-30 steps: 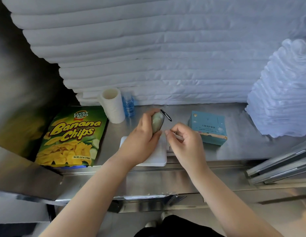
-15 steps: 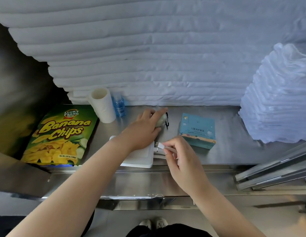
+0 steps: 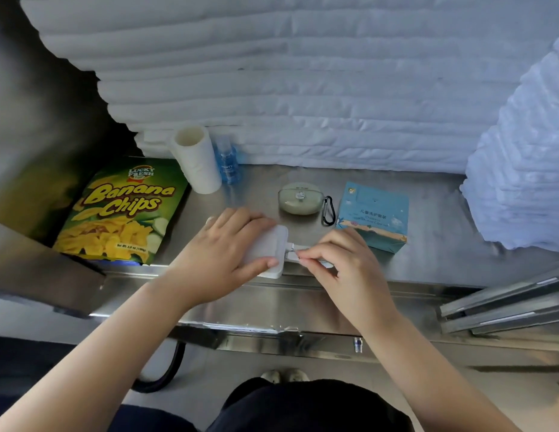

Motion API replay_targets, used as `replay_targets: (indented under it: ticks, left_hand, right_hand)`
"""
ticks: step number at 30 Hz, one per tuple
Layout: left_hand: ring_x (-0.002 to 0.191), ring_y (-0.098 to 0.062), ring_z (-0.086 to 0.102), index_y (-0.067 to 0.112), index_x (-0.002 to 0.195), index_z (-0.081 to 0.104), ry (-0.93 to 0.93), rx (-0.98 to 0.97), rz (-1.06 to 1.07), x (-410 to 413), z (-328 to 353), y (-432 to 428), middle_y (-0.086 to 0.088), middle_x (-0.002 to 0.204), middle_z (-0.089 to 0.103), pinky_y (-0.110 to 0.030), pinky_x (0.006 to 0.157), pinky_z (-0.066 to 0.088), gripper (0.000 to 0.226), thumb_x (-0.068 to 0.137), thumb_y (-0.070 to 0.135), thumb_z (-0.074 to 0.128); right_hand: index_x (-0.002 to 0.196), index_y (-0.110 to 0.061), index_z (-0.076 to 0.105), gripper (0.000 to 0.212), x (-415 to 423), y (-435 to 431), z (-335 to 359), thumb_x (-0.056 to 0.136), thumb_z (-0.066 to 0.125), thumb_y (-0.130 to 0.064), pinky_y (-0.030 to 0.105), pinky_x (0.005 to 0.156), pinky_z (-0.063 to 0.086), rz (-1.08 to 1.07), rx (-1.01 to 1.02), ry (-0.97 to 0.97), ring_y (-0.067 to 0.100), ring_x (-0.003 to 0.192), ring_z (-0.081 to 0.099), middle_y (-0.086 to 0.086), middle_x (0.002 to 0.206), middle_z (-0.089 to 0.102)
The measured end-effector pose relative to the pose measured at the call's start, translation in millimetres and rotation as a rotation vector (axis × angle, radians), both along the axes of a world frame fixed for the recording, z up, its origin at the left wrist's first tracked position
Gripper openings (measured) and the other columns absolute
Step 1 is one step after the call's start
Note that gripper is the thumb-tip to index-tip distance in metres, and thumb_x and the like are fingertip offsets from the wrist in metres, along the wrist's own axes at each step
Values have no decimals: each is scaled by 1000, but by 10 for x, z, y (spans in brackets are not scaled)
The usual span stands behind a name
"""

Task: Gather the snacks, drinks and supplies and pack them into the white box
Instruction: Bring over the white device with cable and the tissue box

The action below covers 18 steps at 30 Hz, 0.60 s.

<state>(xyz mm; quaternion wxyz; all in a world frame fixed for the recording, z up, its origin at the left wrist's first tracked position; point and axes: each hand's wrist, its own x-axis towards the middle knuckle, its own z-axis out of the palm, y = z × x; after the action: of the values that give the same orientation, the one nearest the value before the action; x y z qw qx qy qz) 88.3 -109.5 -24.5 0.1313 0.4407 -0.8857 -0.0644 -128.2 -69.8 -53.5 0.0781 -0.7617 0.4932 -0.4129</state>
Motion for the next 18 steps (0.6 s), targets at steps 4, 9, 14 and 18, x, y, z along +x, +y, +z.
replay_targets:
  ticks: [4, 9, 14, 18]
  left_hand:
    - [105, -25, 57, 11, 128, 52, -192, -110, -31, -25, -59, -1, -4, 120, 58, -38, 93, 41, 86, 70, 74, 47]
    - [102, -27, 58, 9, 123, 54, -119, -151, -39, -20, -87, -15, -6, 115, 59, -38, 90, 42, 85, 69, 75, 47]
    - [102, -24, 55, 11, 125, 52, -121, -171, -73, -17, -70, -3, -4, 113, 59, -35, 91, 39, 84, 72, 76, 43]
    - [102, -24, 54, 11, 125, 52, -75, -159, -79, -13, -84, -2, -4, 114, 59, -36, 92, 40, 84, 70, 74, 50]
  right_hand:
    - [77, -6, 71, 13, 27, -2, -61, 85, 69, -17, 30, 67, 43, 24, -45, 4, 23, 69, 51, 3, 70, 57]
    - [77, -5, 72, 9, 35, -17, -95, 81, 73, -13, 26, 69, 44, 34, -47, -72, 20, 71, 53, 2, 71, 60]
    - [81, -4, 73, 5, -8, -56, -52, 80, 73, -9, 26, 71, 44, 124, -83, -52, 21, 71, 56, 3, 74, 65]
    - [83, -2, 74, 7, -22, -72, -14, 77, 76, -5, 26, 70, 46, 173, -115, -14, 23, 71, 58, 5, 77, 66]
